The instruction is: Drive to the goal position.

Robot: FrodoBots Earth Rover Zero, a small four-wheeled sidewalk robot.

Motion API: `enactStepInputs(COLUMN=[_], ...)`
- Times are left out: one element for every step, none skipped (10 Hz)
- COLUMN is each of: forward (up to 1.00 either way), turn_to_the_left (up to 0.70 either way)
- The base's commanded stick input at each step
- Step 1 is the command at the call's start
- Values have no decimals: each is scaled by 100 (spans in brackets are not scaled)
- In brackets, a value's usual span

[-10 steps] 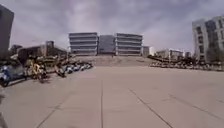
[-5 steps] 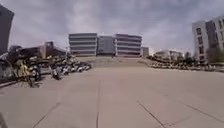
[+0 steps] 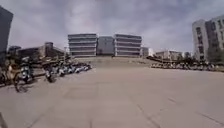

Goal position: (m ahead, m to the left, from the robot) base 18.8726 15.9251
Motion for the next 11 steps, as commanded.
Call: enactStepInputs(forward=[100,100,100,100,100,100,100,100,100,100,100], turn_to_the_left=[0,0,0,0,0,0,0,0,0,0,33])
